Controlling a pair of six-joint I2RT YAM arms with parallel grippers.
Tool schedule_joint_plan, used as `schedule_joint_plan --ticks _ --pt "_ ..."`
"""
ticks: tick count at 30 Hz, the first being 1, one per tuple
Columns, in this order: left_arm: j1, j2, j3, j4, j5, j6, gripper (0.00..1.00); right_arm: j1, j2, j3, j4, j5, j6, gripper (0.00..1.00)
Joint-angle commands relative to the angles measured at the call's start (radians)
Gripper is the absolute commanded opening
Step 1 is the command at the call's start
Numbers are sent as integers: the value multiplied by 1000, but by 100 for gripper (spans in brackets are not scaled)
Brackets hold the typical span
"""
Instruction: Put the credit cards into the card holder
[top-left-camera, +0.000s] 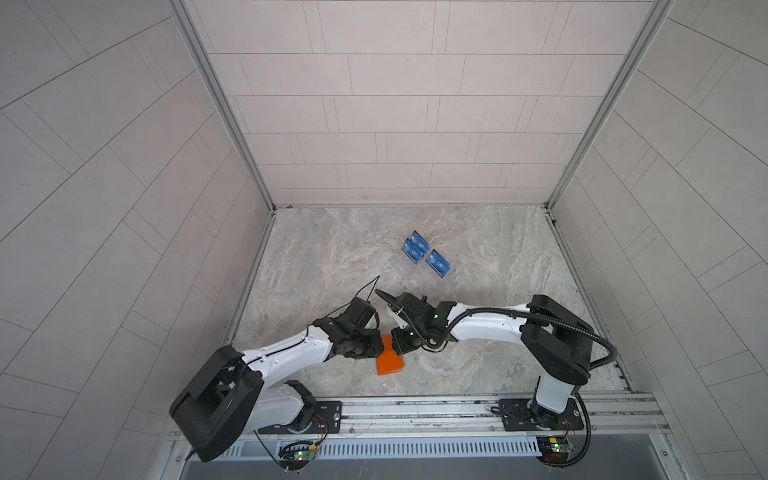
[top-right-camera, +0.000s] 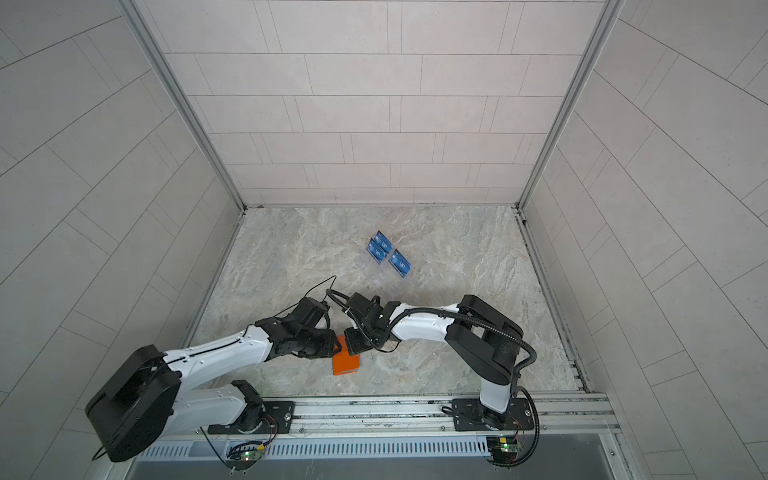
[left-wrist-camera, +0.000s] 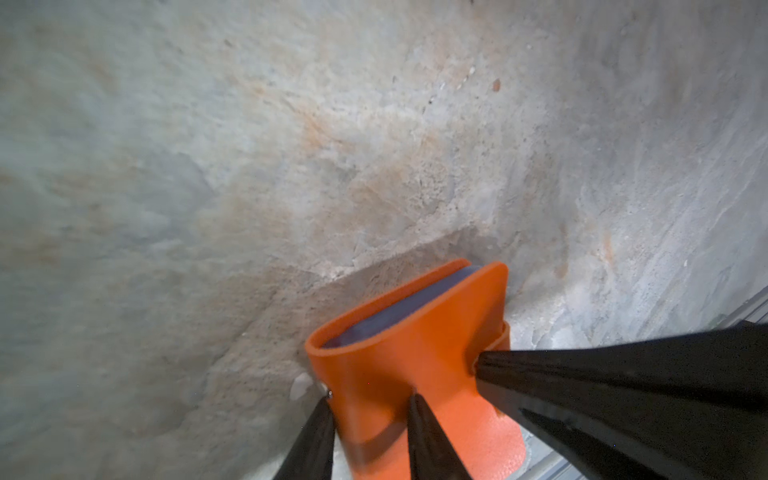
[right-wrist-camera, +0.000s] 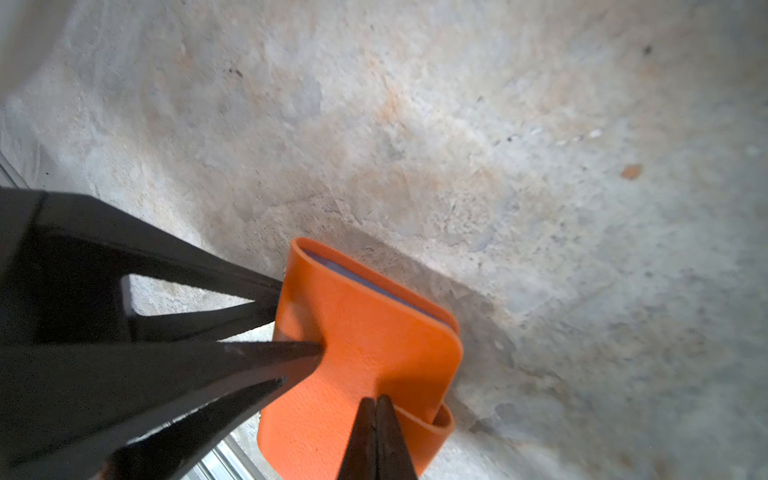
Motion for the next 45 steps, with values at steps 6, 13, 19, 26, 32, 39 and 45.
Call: schedule_joint_plan --ticks 6,13,19,26,32,39,45 --pt "-13 6 -22 8 29 -6 34 20 1 -137 26 54 26 0" --pt "-14 26 -24 2 10 -21 34 30 -37 -204 87 82 24 0" --pt "-14 33 -25 -9 -4 -30 33 42 -62 -236 83 108 10 0" --pt "-14 42 -19 -18 -18 -39 34 48 -68 -261 99 114 12 0" --pt "-14 51 -15 -26 -35 -39 33 51 -79 -296 123 119 21 0" --pt "-13 60 -16 -27 -44 -48 32 55 -70 -332 168 94 35 0" --pt "-14 62 -17 -30 -51 -55 32 55 -92 -354 184 94 35 0"
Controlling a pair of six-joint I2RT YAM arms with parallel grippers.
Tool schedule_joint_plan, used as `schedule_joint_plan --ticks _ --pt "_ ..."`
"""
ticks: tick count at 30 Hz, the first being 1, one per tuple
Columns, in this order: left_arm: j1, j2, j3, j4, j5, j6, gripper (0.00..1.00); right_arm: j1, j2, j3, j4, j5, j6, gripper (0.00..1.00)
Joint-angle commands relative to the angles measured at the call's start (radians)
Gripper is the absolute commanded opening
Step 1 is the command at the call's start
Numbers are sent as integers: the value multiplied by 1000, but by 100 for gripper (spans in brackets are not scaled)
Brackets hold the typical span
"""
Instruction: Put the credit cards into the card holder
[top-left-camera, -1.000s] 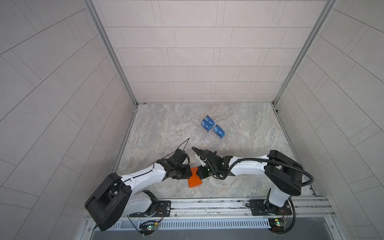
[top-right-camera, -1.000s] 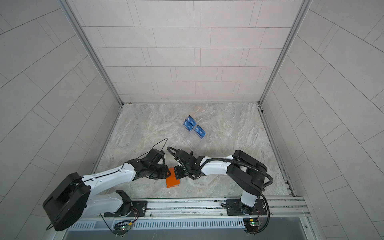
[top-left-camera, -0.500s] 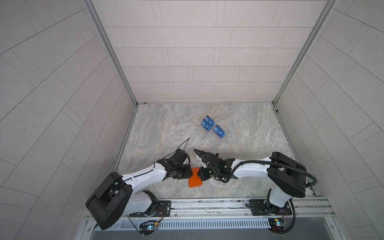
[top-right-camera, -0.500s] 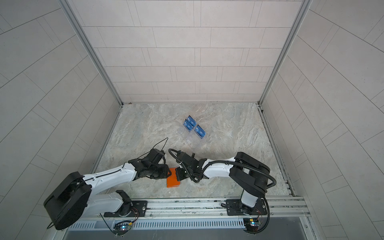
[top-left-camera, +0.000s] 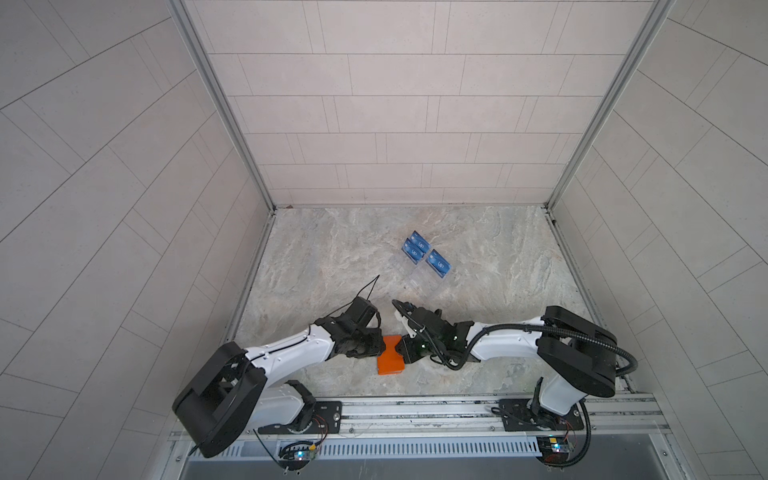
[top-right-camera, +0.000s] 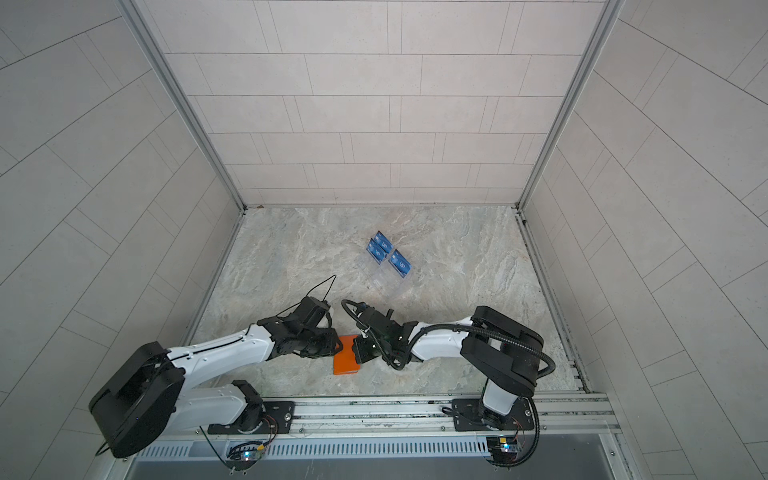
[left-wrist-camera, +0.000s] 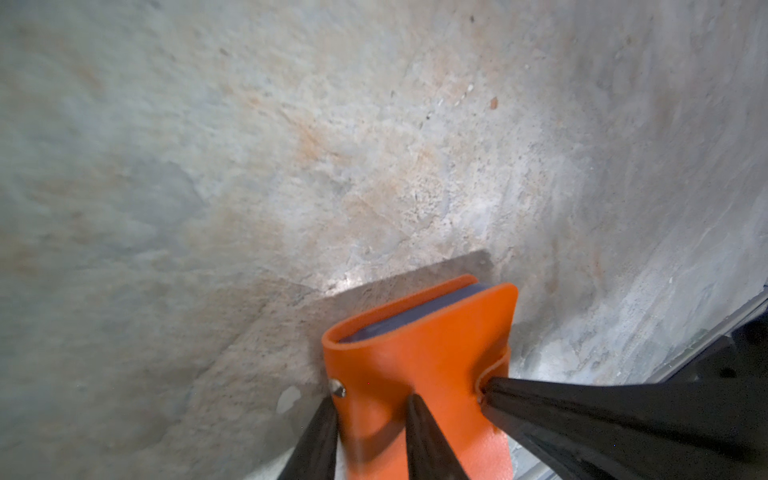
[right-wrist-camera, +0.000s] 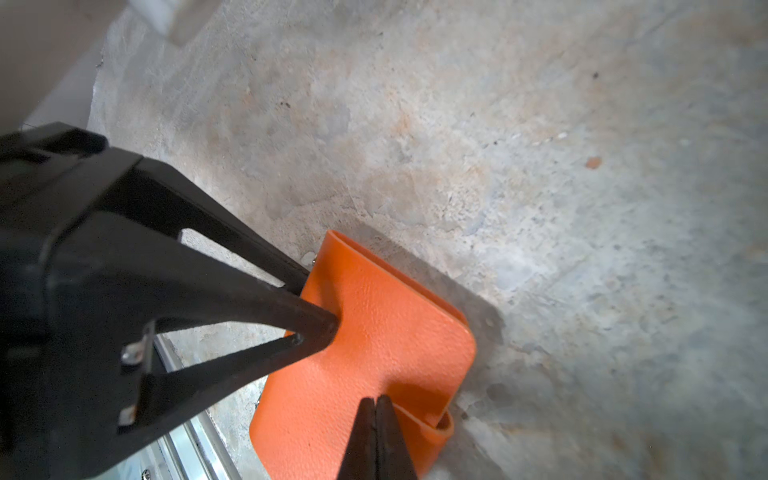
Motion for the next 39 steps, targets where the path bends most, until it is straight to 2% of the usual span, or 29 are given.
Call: schedule_joint_plan --ticks 1,32,39 --pt "-9 39 -21 -54 -37 -5 32 15 38 -66 -193 8 12 0" --pt "-8 59 -27 -62 -66 -36 30 46 -22 -161 -191 26 3 0" --pt "-9 48 -33 -65 -84 -52 29 66 -23 -162 -221 47 -38 0"
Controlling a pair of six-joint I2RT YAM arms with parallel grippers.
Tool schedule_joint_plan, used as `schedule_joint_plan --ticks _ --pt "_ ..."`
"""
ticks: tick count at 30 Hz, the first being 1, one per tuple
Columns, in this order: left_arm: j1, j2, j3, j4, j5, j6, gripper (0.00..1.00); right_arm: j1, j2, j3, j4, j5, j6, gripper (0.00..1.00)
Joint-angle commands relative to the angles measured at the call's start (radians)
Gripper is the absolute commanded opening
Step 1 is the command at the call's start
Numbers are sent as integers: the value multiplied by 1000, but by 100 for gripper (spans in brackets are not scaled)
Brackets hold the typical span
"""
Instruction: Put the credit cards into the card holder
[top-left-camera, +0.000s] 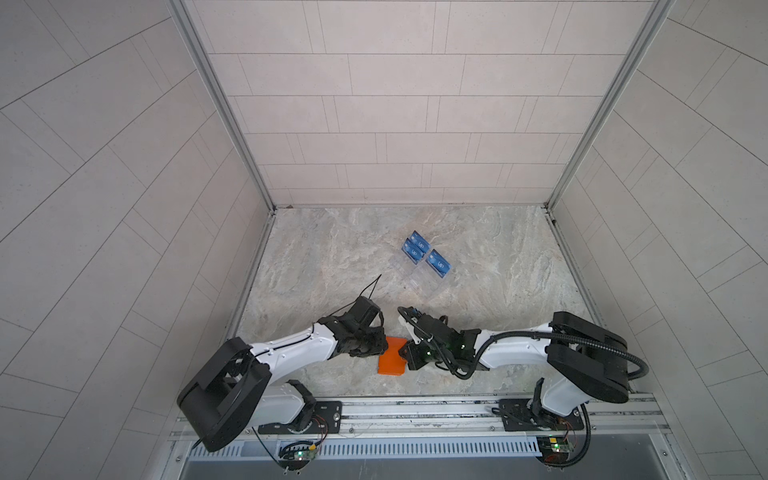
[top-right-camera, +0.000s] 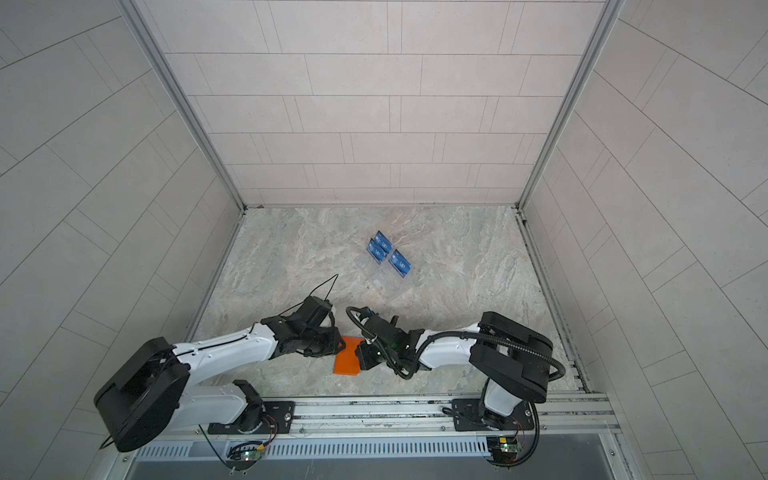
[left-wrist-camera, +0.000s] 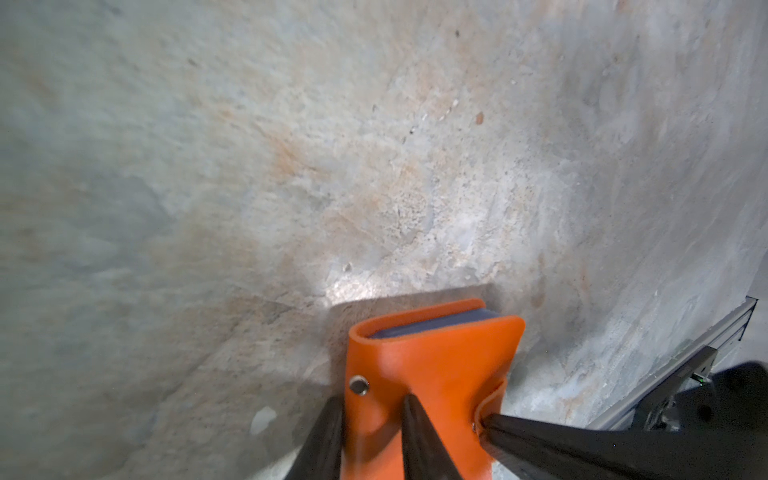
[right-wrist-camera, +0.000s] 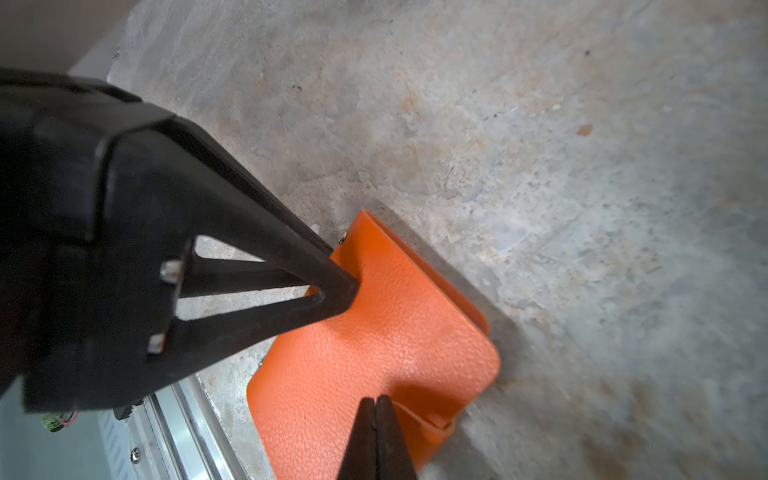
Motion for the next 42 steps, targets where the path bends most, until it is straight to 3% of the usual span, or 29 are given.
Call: schedule_joint_plan --ticks 1,22,42 --pt "-4 19 -44 -94 -77 -10 28 33 37 -67 -303 7 -31 0" --pt "-43 15 -55 -82 -109 -42 28 97 34 -99 -349 65 -80 0" --pt "-45 41 -23 -102 -118 -42 28 106 85 -106 -384 30 -59 0"
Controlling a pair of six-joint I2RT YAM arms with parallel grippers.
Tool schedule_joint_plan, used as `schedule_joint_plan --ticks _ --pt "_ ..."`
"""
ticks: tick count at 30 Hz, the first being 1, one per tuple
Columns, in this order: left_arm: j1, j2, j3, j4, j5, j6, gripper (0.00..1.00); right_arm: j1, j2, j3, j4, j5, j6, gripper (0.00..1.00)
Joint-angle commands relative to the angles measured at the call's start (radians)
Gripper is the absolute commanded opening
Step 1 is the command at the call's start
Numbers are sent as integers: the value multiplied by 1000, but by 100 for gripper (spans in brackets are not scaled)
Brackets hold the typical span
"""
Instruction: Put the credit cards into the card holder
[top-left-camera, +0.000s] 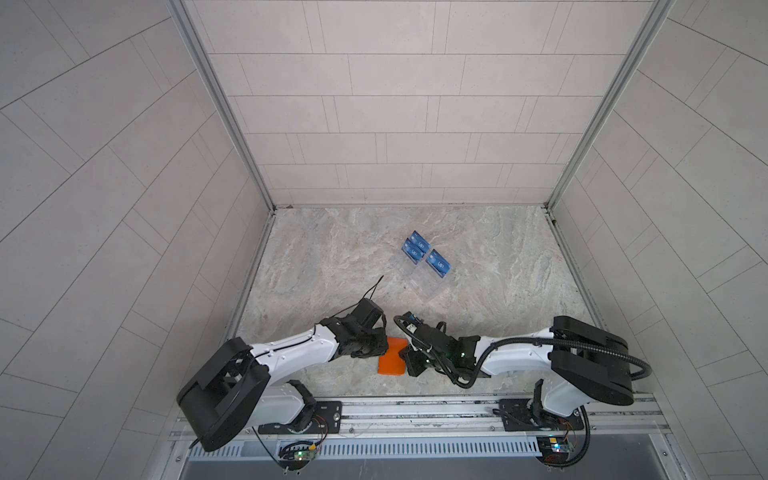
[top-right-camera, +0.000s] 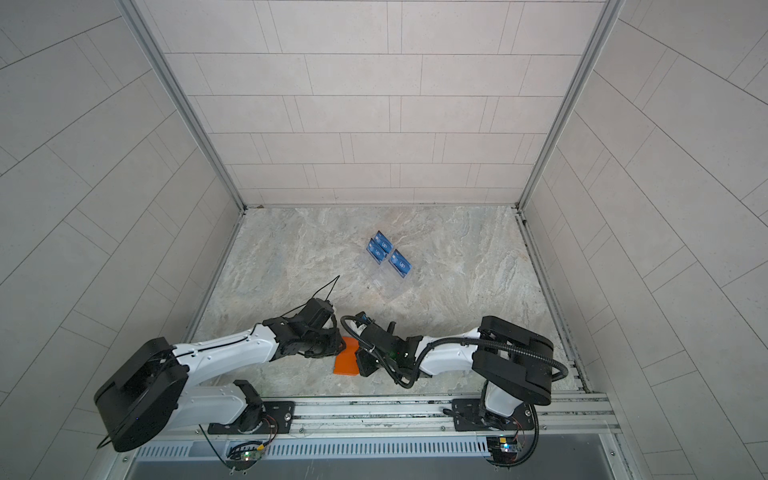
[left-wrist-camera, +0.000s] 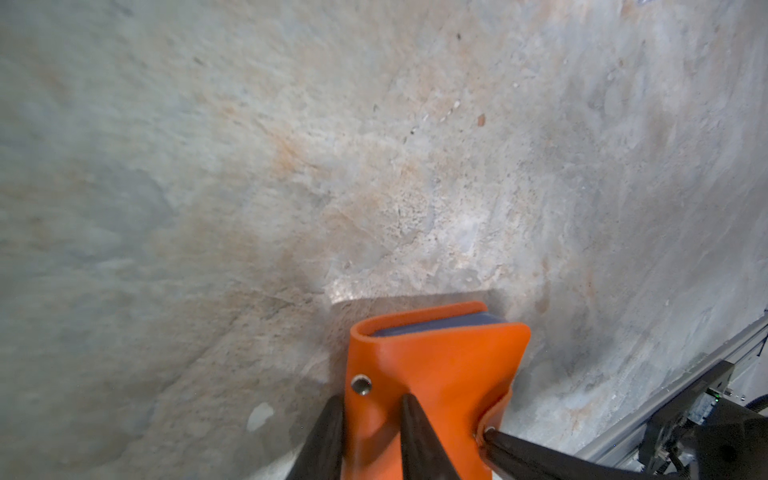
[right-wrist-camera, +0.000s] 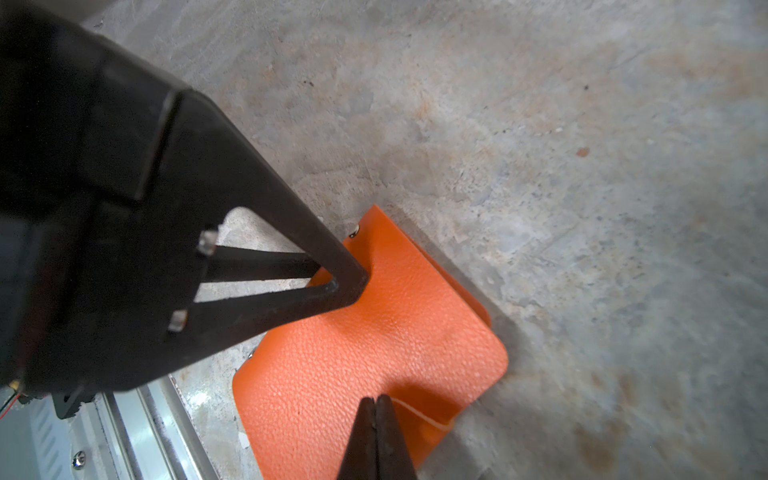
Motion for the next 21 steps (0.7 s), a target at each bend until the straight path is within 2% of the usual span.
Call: schedule_joint_plan --ticks 1,8,15,19,21 --pt "-5 42 -27 -102 -66 -4 28 38 93 -84 -390 -96 3 0" --pt "-5 36 -18 -112 -67 -3 28 36 84 -69 -412 -87 3 0" --pt "-5 -8 6 -112 -78 -25 30 22 39 99 -519 -28 -53 0" --pt "-4 -40 16 -100 -76 -34 39 18 -10 177 -574 9 -80 22" --pt "-4 -51 27 -102 -80 -32 45 12 -30 209 -598 29 -87 26"
